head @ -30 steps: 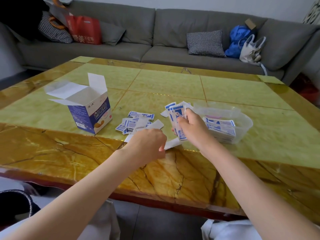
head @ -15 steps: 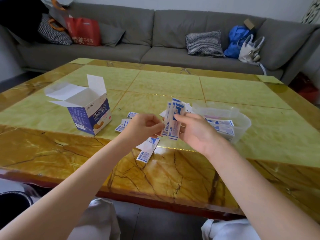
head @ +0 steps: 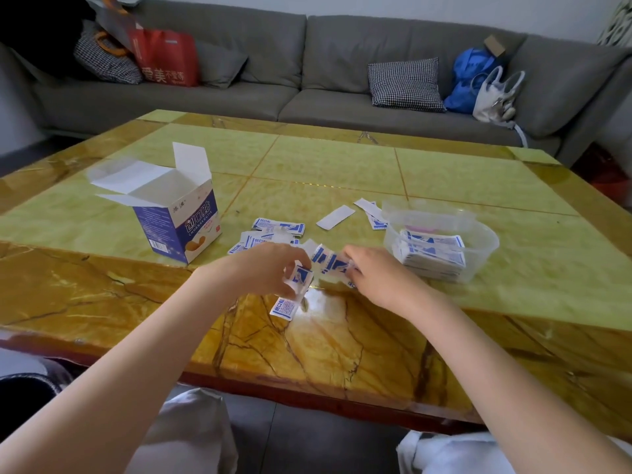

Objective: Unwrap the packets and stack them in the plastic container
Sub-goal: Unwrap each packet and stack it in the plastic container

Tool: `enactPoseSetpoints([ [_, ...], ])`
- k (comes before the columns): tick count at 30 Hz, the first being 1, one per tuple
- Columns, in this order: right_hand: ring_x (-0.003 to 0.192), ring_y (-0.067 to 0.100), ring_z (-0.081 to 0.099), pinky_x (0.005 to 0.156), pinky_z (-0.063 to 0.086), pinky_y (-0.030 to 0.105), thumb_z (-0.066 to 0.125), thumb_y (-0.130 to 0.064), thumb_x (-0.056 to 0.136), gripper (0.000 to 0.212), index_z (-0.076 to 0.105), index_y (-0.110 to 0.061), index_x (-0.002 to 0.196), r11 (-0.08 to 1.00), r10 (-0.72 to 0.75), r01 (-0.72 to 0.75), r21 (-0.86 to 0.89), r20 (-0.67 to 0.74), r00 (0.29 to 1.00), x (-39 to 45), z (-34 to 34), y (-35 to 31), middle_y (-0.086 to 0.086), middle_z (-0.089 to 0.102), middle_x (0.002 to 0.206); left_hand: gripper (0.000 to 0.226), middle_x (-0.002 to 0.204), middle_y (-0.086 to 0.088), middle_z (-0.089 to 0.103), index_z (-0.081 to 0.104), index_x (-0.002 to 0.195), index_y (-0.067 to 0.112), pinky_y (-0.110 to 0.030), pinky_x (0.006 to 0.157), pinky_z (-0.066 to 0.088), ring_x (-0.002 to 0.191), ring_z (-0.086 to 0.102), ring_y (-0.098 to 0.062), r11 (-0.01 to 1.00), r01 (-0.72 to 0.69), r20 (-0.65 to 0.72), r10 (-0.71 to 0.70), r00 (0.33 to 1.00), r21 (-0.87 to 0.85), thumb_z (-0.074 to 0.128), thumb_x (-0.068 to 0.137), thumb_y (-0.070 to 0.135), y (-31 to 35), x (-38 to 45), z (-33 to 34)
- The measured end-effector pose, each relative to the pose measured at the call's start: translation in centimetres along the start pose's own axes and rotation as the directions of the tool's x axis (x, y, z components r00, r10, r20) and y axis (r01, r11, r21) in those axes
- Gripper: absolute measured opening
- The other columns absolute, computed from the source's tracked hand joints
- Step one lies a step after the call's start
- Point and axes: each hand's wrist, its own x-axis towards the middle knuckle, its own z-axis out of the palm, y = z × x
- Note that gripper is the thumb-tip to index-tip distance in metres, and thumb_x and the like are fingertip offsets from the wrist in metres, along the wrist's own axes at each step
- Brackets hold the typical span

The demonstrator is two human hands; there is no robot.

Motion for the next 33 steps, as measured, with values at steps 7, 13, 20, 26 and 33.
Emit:
enactPoseSetpoints([
  [7, 0.073, 0.014, 0.05, 0.056, 0.037, 0.019, 0.043, -0.007, 0.094, 0.013, 0.055, -0.007, 0.099, 0.999, 0.003, -0.001, 0.044, -0.028, 1.0, 0.2, -0.2, 0.0, 0.0, 0.054, 0.088, 0.043, 0.095, 0.003, 0.06, 0.047, 0.121, 0.022, -0.021, 0.07, 0.044, 0.08, 0.054, -0.013, 0.996, 0.031, -0.169, -0.045, 0.985, -0.081, 0.064, 0.082, 0.021, -0.9, -0.1, 0.0],
  [13, 0.06, 0.007, 0.047, 0.048, 0.036, 0.015, 0.047, -0.009, 0.093, 0.013, 0.052, -0.011, 0.082, 0.984, 0.046, -0.026, 0.176, -0.112, 0.993, 0.8, -0.6, -0.3, -0.007, 0.05, 0.071, 0.037, 0.088, 0.0, 0.067, 0.05, 0.119, 0.015, -0.023, 0.068, 0.047, 0.078, 0.061, -0.016, 0.984, -0.033, -0.468, -0.053, 0.882, -0.175, 0.062, 0.084, 0.01, -1.2, -0.5, -0.6],
  [20, 0.099, 0.016, 0.062, 0.084, 0.05, 0.027, 0.052, -0.007, 0.093, 0.022, 0.06, -0.009, 0.114, 0.6, 0.065, -0.123, 0.79, 0.105, 0.992, 0.9, -0.3, -2.2, 0.004, 0.066, 0.112, 0.024, 0.087, 0.0, 0.066, 0.059, 0.102, 0.015, -0.019, 0.069, 0.047, 0.083, 0.062, -0.015, 0.895, -0.142, -0.456, -0.075, 0.887, -0.424, 0.064, 0.08, 0.006, 0.0, -0.1, -0.5],
  [26, 0.089, 0.025, 0.066, 0.08, 0.052, 0.04, 0.053, -0.007, 0.091, 0.012, 0.061, -0.011, 0.099, 0.614, 0.304, -0.1, 0.783, -0.118, 0.946, 1.6, -0.5, -1.5, 0.014, 0.068, 0.101, 0.022, 0.079, 0.001, 0.068, 0.063, 0.107, 0.011, -0.025, 0.075, 0.056, 0.07, 0.067, -0.011, 0.779, -0.143, -0.371, -0.121, 0.921, -0.61, 0.06, 0.086, 0.007, -0.2, -0.3, -0.9],
  [33, 0.099, 0.024, 0.064, 0.092, 0.049, 0.042, 0.054, -0.006, 0.091, 0.023, 0.057, -0.015, 0.112, 0.486, 0.316, -0.097, 0.869, -0.071, 0.946, 1.5, -1.4, -0.4, 0.01, 0.066, 0.11, 0.028, 0.077, 0.004, 0.065, 0.062, 0.065, 0.021, -0.022, 0.073, 0.041, 0.074, 0.059, -0.003, 0.59, -0.231, -0.387, -0.15, 0.91, -0.773, 0.059, 0.084, 0.001, -0.6, -1.0, -1.6],
])
